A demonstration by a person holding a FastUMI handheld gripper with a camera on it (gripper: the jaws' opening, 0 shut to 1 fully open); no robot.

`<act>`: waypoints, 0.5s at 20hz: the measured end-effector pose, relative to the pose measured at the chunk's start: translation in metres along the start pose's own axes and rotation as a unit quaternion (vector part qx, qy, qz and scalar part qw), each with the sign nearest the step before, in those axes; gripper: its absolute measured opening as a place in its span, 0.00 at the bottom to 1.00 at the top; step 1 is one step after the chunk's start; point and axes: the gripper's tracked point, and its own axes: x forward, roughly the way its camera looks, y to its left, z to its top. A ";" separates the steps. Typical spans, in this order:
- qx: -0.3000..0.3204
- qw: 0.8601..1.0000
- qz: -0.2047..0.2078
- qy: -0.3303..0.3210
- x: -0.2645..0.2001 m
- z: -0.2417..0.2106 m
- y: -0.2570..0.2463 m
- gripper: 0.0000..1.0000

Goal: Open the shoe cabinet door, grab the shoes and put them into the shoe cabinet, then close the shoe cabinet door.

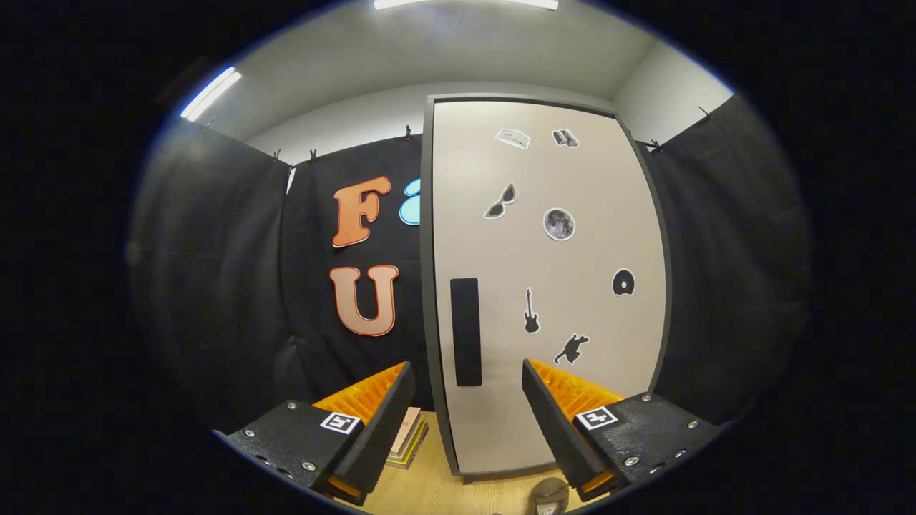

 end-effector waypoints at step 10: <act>-0.015 1.000 -0.006 0.018 0.085 -0.019 -0.001 0.71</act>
